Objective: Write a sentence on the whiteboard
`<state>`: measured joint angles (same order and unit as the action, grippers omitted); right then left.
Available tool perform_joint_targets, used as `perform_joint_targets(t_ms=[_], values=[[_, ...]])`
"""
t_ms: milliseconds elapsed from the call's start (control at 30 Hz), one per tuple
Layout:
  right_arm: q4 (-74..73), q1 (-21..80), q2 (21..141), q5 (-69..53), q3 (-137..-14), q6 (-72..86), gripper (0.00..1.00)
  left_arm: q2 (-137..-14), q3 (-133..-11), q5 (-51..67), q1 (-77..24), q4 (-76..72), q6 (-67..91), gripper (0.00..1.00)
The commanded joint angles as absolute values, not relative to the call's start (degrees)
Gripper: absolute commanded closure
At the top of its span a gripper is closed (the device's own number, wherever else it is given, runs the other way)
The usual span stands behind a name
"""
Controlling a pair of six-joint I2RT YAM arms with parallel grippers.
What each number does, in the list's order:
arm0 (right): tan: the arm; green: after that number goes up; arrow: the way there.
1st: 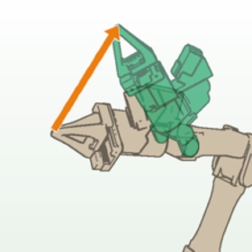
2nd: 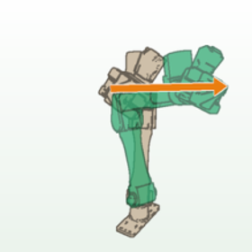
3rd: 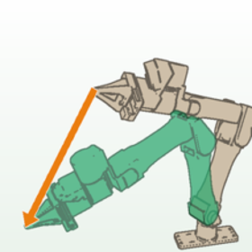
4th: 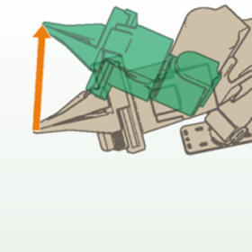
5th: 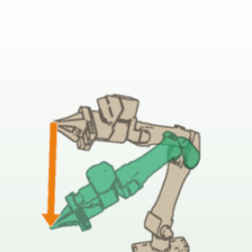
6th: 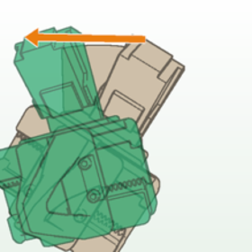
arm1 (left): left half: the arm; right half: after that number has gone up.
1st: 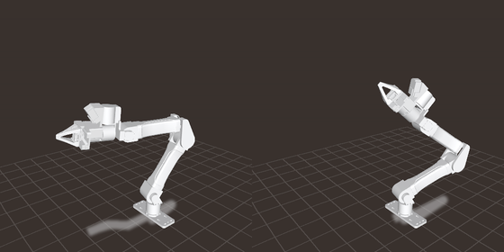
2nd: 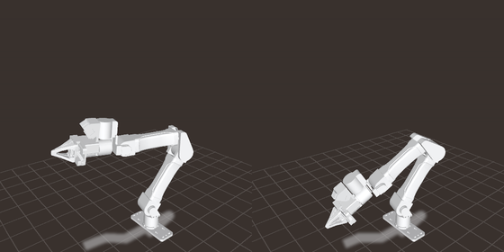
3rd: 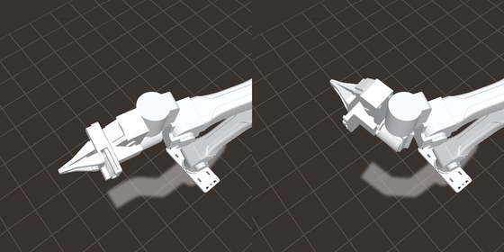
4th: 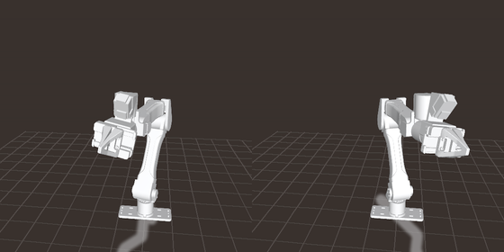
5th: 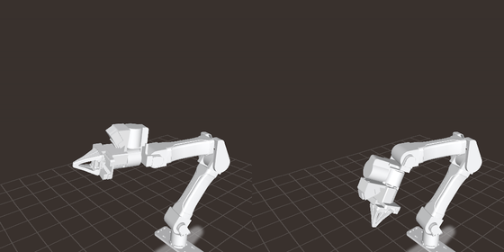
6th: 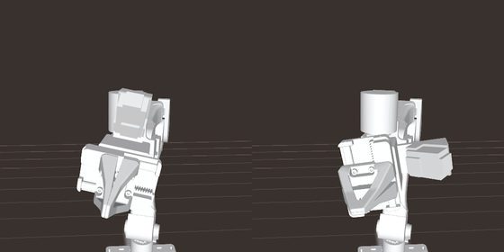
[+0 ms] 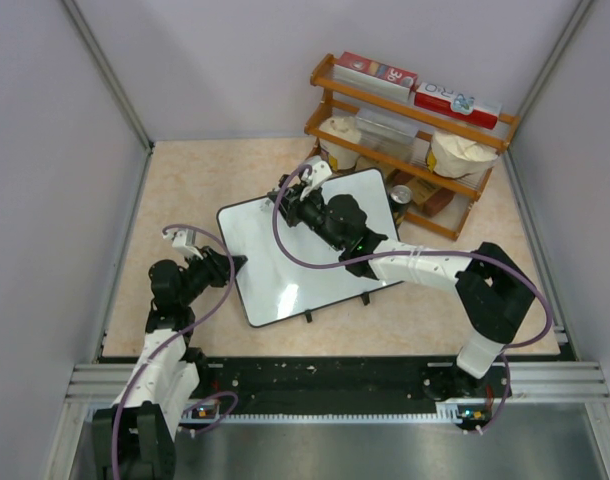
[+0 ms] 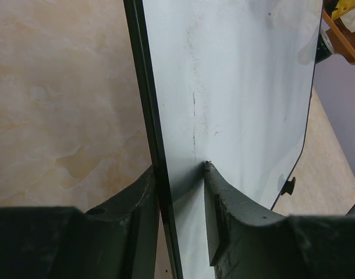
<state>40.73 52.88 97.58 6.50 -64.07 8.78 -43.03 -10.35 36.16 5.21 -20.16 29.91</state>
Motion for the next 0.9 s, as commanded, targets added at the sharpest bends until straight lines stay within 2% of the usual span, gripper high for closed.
perform_joint_targets(t_ms=[0, 500, 867], values=[[43.0, 53.4, 97.6, 7.6, -64.6, 9.0, 1.00, -43.2, -9.7, 34.8, 5.4, -22.6, 26.4, 1.00], [43.3, 53.4, 100.0, 7.3, -66.9, 9.2, 1.00, -43.4, -9.6, 35.0, 5.3, -22.6, 26.4, 1.00], [43.9, 53.4, 98.8, 8.5, -63.5, 9.8, 1.00, -43.2, -9.5, 34.9, 5.4, -22.7, 26.4, 1.00]])
